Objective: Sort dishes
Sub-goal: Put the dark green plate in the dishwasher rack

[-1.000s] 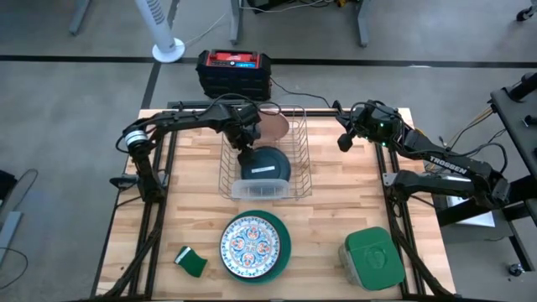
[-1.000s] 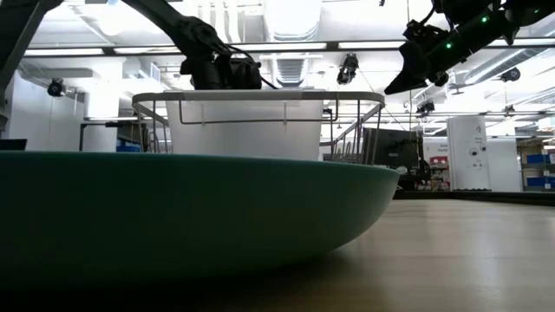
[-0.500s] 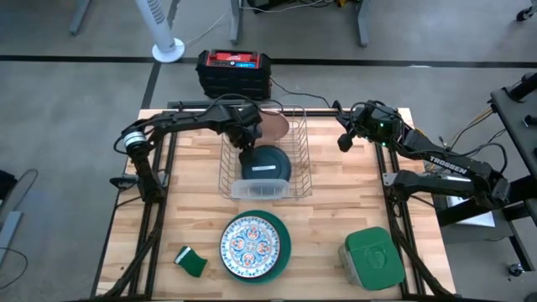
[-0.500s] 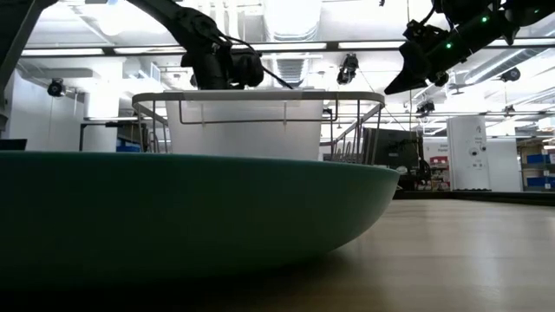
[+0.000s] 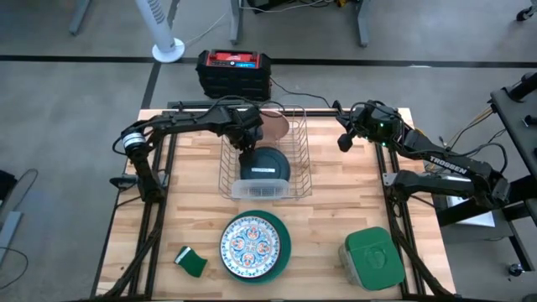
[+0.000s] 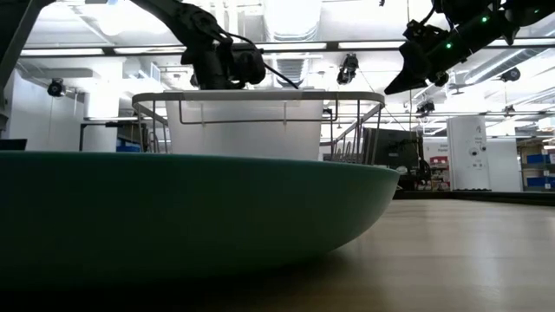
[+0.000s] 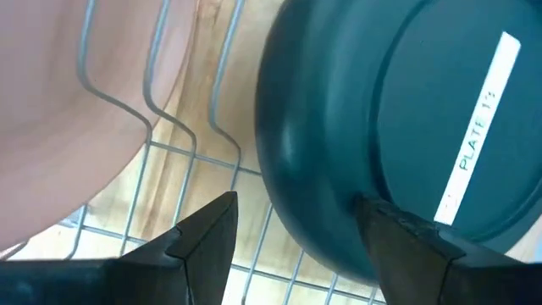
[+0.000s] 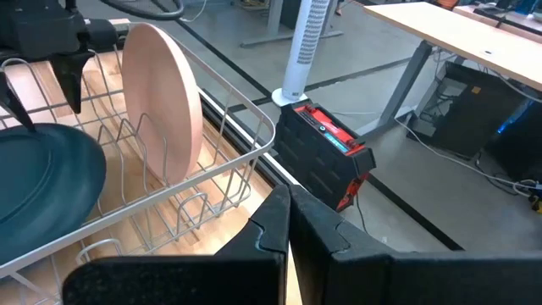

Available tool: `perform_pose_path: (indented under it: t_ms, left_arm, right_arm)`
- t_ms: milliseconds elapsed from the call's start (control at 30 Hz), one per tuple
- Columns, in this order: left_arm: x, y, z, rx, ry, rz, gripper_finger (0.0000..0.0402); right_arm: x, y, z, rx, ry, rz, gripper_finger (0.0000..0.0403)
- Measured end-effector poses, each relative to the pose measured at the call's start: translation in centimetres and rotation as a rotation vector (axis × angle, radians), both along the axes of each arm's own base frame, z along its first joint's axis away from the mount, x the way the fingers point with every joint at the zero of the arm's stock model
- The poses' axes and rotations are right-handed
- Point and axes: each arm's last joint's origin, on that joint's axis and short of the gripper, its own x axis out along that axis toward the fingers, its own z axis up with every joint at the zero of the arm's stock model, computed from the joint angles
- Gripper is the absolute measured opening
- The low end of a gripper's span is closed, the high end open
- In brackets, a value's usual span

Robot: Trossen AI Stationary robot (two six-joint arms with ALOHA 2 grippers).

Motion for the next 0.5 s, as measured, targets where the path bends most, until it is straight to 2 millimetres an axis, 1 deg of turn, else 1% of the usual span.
perform_pose_path:
  t_ms: [67,133,200,267,367,400,500]
  left_arm:
    - [0.0,0.0,0.0,-0.006,-0.002,0.007,0.0216]
    - [0.0,0.0,0.0,-0.008,-0.002,0.013,0.0199]
    - [0.0,0.0,0.0,-0.008,-0.001,0.008,0.0181]
    - [0.0,0.0,-0.2,-0.008,0.002,0.004,0.0165]
    - [0.1,0.0,-0.6,-0.011,0.013,-0.004,0.0149]
    - [0.2,0.1,-0.7,-0.011,0.016,-0.012,0.0145]
    - [0.2,0.1,-0.9,-0.01,0.022,-0.028,0.0136]
  right_arm:
    - [0.0,0.1,0.2,0.013,-0.012,-0.003,0.0]
    - [-0.1,0.3,0.8,0.029,-0.056,0.003,0.0]
    - [0.0,0.7,1.6,0.061,-0.122,0.046,0.0]
    - [0.3,0.9,2.0,0.123,-0.167,0.13,0.0]
    - [1.4,0.8,2.3,0.217,-0.215,0.277,0.0]
    - [1.8,0.6,2.3,0.24,-0.212,0.3,0.0]
    - [3.4,-0.4,1.6,0.284,-0.163,0.3,0.0]
